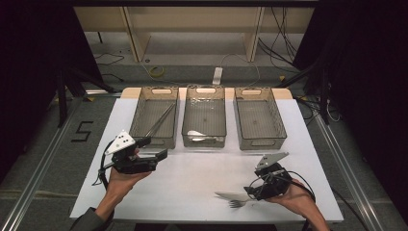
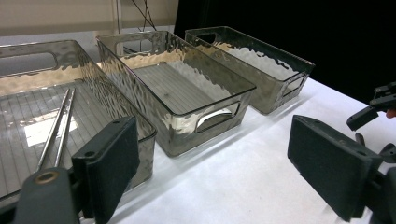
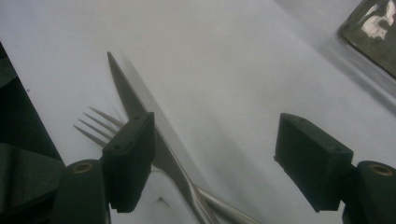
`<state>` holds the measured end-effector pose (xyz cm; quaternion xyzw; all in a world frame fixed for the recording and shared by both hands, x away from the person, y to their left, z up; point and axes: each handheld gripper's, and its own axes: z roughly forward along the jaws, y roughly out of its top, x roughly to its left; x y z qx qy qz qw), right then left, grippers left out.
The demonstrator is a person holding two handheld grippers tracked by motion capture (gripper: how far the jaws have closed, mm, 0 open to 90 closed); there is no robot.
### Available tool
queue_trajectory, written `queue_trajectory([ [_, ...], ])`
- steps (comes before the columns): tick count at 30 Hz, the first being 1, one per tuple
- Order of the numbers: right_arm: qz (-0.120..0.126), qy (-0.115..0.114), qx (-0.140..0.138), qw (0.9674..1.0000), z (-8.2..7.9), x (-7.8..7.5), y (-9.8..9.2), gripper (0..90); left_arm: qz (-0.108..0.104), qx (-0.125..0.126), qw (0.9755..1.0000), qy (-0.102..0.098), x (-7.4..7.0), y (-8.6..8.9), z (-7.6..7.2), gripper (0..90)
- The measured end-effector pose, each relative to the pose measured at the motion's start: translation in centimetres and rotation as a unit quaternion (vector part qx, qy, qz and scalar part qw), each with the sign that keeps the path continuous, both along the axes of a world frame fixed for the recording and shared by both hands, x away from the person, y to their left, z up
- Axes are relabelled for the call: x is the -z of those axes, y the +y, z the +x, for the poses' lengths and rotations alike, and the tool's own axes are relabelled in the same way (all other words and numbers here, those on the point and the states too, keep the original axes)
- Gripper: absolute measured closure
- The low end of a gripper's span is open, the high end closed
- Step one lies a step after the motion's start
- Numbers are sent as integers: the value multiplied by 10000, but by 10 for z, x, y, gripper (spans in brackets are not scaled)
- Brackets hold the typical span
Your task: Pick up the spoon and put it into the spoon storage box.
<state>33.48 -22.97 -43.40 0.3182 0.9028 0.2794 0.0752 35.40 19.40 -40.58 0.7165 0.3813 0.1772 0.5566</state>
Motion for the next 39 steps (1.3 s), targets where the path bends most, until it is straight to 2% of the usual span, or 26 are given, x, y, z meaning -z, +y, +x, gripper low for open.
queue_trajectory([
  [5,-84,87,-34,9999,-4,2,0,312,-3,-3,10000,2,0,0,0,161],
  [6,-107,38,-73,9999,-5,3,-1,316,-1,-4,10000,1,0,0,0,161],
  [25,-282,154,-20,9995,-14,8,-7,337,4,-2,10000,12,1,-1,1,161],
  [39,-600,191,-103,9980,-18,14,-8,369,4,-2,10000,38,1,-2,2,161],
])
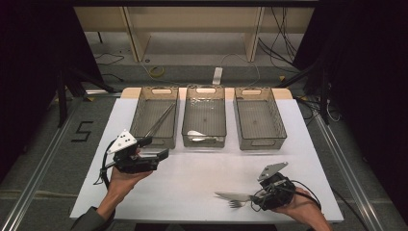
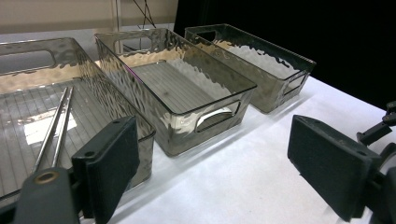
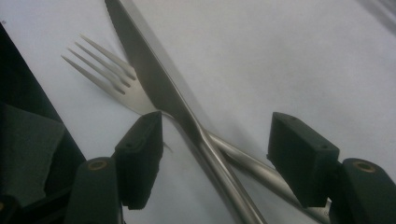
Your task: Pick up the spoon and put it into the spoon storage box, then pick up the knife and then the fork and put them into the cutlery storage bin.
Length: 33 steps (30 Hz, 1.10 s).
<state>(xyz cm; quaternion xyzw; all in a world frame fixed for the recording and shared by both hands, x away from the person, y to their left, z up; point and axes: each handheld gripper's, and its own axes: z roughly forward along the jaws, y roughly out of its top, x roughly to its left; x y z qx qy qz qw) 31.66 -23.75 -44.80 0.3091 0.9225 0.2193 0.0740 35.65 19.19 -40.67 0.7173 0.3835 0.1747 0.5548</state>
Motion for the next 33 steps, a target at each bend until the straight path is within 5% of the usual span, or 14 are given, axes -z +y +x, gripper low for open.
queue_trajectory([
  [33,-747,72,-394,9964,-4,5,3,561,79,23,10000,-48,0,-1,-2,161],
])
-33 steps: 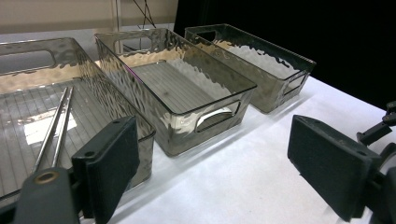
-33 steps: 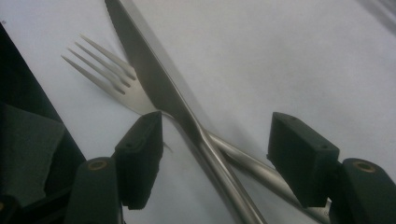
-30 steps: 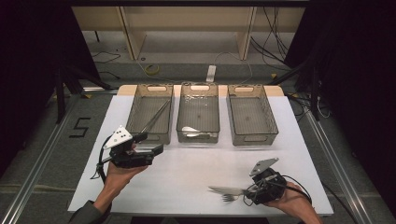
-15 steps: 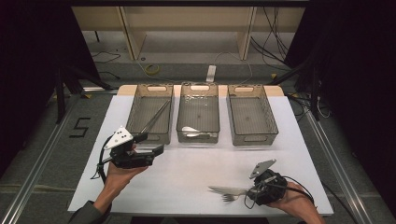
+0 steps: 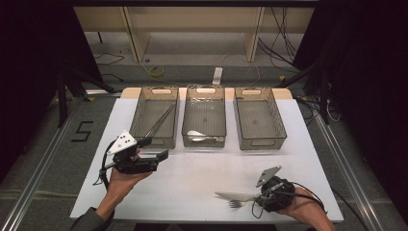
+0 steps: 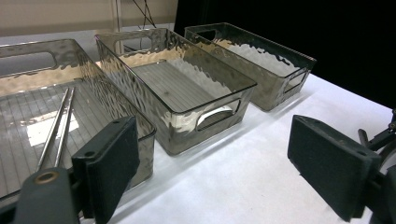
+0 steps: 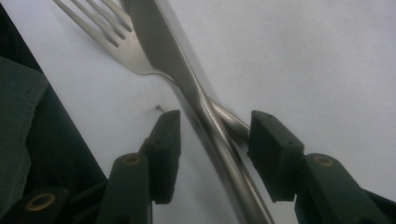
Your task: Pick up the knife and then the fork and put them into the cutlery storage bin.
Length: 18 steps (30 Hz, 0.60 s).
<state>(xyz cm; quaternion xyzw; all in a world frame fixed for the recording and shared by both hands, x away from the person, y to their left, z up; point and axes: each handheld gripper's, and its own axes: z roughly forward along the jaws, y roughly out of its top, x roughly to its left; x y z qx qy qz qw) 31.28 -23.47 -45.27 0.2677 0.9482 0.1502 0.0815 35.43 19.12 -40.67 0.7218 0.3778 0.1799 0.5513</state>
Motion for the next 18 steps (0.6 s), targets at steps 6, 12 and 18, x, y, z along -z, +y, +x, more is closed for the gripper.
queue_trajectory([
  [6,-336,-48,-165,9993,-2,2,4,629,-20,-13,10000,3,0,0,0,161],
  [12,-516,-109,-308,9981,-5,3,7,700,-10,-17,10000,3,0,0,0,161],
  [18,-525,-8,-362,9980,-4,3,7,724,10,-12,10000,1,0,0,0,161],
])
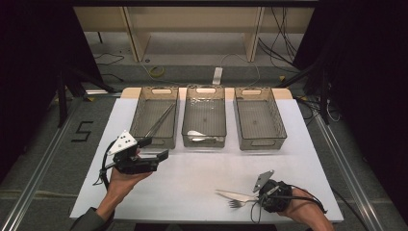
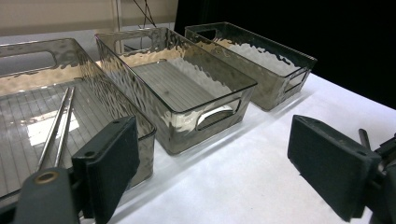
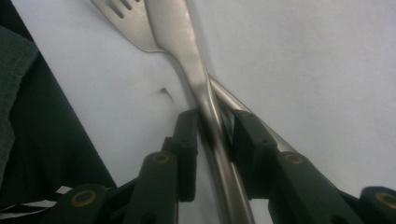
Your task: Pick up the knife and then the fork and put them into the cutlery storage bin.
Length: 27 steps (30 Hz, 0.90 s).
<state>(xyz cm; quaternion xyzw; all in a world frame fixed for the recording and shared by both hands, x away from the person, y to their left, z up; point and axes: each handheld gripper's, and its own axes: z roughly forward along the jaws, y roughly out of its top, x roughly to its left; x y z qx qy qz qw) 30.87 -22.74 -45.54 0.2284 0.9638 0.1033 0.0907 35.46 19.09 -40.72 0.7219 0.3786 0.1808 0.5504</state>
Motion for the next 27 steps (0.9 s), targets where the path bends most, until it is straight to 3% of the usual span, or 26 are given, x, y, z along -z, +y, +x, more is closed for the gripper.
queue_trajectory([
  [10,-40,290,-58,9996,6,0,2,766,28,-1,10000,3,0,0,0,161],
  [20,-48,393,-69,9992,8,0,3,805,16,-23,10000,12,1,1,1,161],
  [27,179,467,129,9987,9,-1,-1,809,4,-31,10000,4,0,2,1,161],
])
